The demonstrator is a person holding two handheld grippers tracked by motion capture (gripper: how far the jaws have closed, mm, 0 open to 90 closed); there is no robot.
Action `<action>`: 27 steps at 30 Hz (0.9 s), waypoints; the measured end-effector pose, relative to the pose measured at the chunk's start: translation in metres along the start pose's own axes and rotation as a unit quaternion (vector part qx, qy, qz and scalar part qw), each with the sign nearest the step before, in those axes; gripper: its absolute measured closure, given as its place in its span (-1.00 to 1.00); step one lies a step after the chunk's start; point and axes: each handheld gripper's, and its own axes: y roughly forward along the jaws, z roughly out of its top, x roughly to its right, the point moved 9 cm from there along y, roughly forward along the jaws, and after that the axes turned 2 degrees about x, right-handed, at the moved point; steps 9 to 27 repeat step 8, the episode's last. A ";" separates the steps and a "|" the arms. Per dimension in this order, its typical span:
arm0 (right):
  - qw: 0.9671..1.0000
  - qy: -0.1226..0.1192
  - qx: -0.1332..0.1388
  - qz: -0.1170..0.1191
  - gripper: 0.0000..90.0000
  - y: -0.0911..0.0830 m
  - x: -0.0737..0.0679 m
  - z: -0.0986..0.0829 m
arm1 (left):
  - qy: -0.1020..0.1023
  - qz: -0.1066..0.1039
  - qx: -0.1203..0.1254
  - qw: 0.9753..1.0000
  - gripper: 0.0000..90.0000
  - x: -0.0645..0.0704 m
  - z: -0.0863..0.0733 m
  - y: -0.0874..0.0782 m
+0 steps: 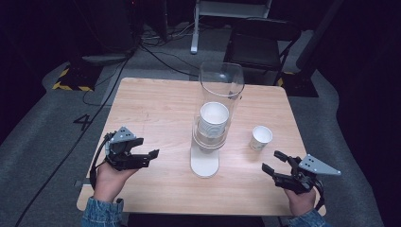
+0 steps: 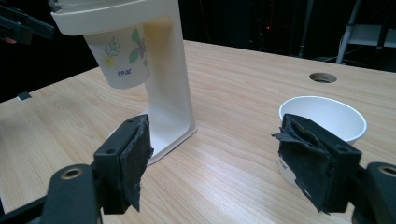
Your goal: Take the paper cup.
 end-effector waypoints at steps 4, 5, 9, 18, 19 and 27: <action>1.000 -0.004 -0.009 0.001 -0.43 0.003 -0.001 -0.002 | -0.003 0.001 0.002 1.000 -0.42 0.000 0.000 -0.001; 1.000 -0.002 -0.009 0.001 -0.43 0.003 0.000 -0.003 | -0.003 0.001 0.002 1.000 -0.42 0.000 0.000 -0.001; 1.000 -0.003 -0.007 0.000 -0.43 0.003 0.000 -0.002 | -0.002 0.000 0.001 1.000 -0.42 0.000 0.001 -0.001; 1.000 -0.003 -0.007 0.000 -0.43 0.003 0.000 -0.002 | -0.002 0.000 0.001 1.000 -0.42 0.000 0.001 -0.001; 1.000 -0.003 -0.007 0.000 -0.43 0.003 0.000 -0.002 | -0.002 0.000 0.001 1.000 -0.42 0.000 0.001 -0.001; 1.000 -0.003 -0.007 0.000 -0.43 0.003 0.000 -0.002 | -0.002 0.000 0.001 1.000 -0.42 0.000 0.001 -0.001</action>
